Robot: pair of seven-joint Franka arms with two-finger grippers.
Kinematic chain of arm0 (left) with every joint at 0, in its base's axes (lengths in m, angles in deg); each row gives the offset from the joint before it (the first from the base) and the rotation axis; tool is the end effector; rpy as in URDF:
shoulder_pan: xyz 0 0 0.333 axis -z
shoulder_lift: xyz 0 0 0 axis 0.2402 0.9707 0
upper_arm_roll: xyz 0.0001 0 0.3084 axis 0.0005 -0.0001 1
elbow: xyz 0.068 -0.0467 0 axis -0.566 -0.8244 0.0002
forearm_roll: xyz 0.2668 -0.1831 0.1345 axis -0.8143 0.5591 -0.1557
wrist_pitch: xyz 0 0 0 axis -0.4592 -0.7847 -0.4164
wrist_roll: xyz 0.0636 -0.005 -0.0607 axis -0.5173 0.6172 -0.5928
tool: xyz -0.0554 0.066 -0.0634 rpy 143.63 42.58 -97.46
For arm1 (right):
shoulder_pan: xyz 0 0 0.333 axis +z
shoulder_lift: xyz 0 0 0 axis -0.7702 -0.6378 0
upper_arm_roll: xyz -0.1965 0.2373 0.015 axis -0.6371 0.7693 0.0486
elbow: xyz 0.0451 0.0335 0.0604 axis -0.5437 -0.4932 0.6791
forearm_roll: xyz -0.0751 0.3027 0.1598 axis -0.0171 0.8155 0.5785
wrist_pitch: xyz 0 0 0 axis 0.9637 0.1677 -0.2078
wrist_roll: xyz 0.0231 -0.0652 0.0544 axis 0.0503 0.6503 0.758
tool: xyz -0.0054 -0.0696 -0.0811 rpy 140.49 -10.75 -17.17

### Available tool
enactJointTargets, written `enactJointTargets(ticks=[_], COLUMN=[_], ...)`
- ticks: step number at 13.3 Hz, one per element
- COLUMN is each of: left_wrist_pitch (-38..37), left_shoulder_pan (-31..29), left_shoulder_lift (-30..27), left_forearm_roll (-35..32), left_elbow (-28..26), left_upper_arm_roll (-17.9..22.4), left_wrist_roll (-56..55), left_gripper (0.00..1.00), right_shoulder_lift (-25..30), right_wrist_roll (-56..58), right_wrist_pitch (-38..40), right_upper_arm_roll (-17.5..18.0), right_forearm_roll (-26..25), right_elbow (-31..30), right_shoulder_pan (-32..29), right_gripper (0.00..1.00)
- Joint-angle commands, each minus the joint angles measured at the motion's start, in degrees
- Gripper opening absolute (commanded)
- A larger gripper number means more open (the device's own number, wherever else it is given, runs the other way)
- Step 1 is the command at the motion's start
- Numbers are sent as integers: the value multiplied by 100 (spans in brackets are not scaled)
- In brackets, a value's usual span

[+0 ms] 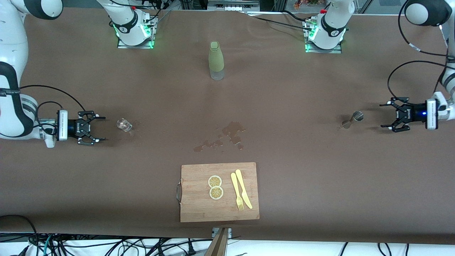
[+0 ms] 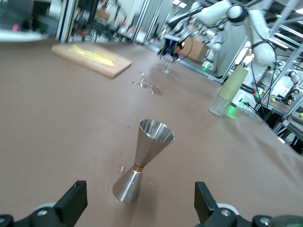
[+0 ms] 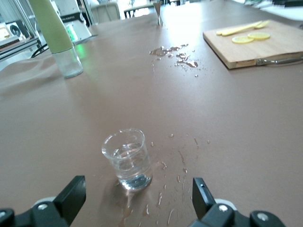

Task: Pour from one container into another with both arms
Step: 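Grasp the glass cup with the right gripper while the left gripper grasps the jigger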

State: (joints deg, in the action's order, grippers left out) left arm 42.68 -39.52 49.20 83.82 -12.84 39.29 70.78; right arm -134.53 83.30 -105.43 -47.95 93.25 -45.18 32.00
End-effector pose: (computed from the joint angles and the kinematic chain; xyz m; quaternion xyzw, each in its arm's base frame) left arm 0.4690 0.2802 0.1590 0.6688 -0.4406 0.3471 0.4880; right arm 0.5543 -0.1454 0.1553 -0.6090 -0.5978 -0.2951 0.4298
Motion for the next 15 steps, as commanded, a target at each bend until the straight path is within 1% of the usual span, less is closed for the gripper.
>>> enactJointTargets(ticks=[1, 3, 7, 9, 10, 12, 15], left_wrist_pitch=[-319, -469, -444, -435, -435, -426, -426], left_shoulder_pan=[-83, -66, 30, 74, 118, 153, 189], left_shoulder_lift=[489, 658, 886, 939, 983, 992, 1010], left_forearm_roll=[430, 545, 484, 484, 484, 475, 466], left_elbow=[112, 130, 157, 157, 157, 165, 165], left_upper_arm_roll=[-17, -96, -464, -570, -571, -571, -580], left_wrist_roll=[1419, 1957, 2319, 2346, 2355, 2364, 2355], left_gripper=[100, 100, 100, 100, 100, 100, 100], right_shoulder_lift=[-190, -251, -489, -542, -542, -550, -577], right_wrist_roll=[410, 690, 815, 858, 893, 920, 1043], right_wrist_pitch=[89, 98, 203, 212, 230, 352, 449], right_upper_arm_roll=[63, 186, 336, 362, 362, 362, 362], right_forearm_roll=[240, 249, 249, 240, 240, 240, 249], right_elbow=[-117, -108, -108, -108, -108, -100, -91], right_shoulder_pan=[0, 88, 97, 97, 97, 123, 141], right_gripper=[100, 100, 100, 97, 93, 88, 88])
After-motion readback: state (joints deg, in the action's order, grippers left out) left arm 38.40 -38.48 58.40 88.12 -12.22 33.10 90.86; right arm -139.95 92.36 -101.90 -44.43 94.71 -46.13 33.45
